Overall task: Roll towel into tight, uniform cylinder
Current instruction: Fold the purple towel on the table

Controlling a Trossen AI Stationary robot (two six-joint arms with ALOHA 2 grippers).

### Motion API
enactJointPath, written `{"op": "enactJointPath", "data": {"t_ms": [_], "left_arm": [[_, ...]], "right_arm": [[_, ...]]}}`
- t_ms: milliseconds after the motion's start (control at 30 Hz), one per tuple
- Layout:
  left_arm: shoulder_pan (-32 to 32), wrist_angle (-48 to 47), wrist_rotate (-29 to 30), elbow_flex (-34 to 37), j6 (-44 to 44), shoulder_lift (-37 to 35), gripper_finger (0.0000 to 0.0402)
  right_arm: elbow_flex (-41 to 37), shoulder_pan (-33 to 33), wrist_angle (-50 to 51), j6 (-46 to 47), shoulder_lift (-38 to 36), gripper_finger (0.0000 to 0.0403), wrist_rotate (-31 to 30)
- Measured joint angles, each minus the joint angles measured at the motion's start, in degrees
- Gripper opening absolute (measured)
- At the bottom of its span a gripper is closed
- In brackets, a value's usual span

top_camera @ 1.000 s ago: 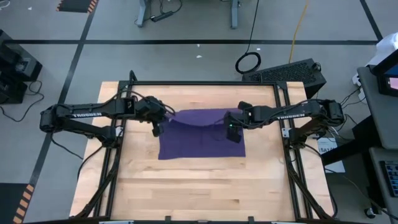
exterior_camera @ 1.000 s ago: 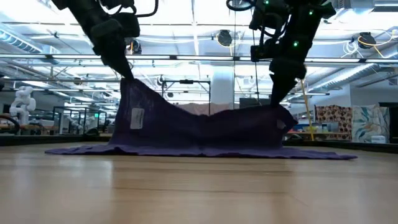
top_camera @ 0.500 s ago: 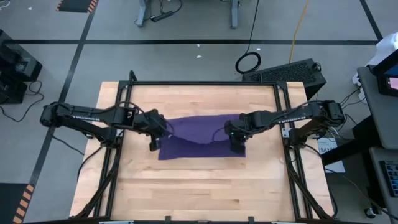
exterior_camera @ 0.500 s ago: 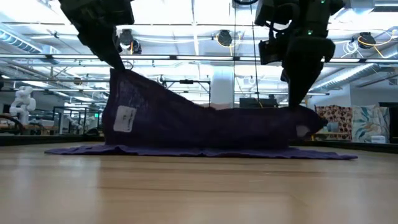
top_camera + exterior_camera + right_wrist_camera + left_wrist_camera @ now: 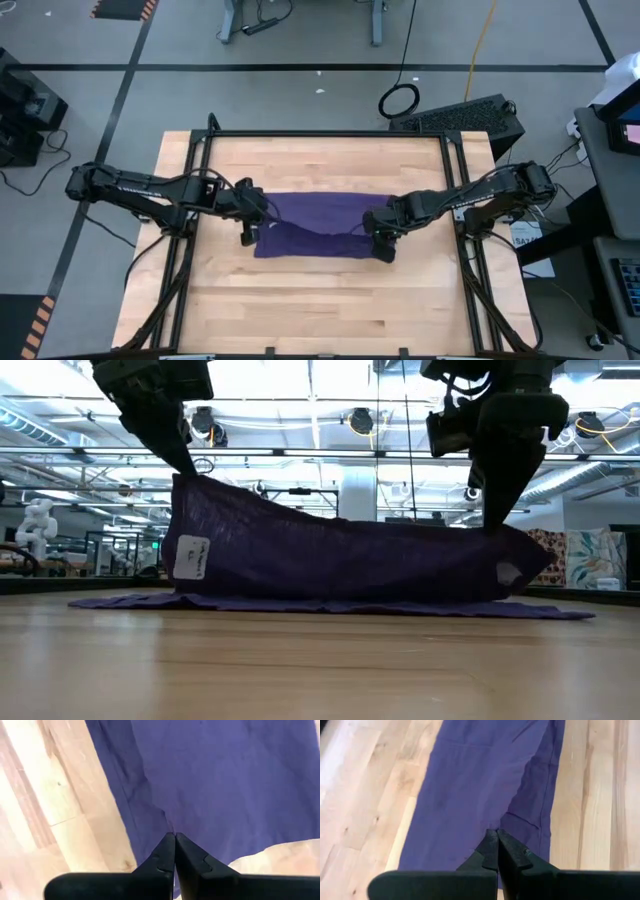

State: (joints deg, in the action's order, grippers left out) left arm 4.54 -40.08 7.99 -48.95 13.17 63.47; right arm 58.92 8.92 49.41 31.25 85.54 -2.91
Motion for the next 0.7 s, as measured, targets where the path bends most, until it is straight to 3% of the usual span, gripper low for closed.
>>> {"op": "enactJointPath", "data": {"t_ms": [700], "left_arm": [[1.98, -0.03, -0.01, 0.00, -0.20, 8.45, 0.0000]], "right_arm": [[0.00, 5.67, -0.23, 2.63, 0.00, 0.0010, -1.61]]}}
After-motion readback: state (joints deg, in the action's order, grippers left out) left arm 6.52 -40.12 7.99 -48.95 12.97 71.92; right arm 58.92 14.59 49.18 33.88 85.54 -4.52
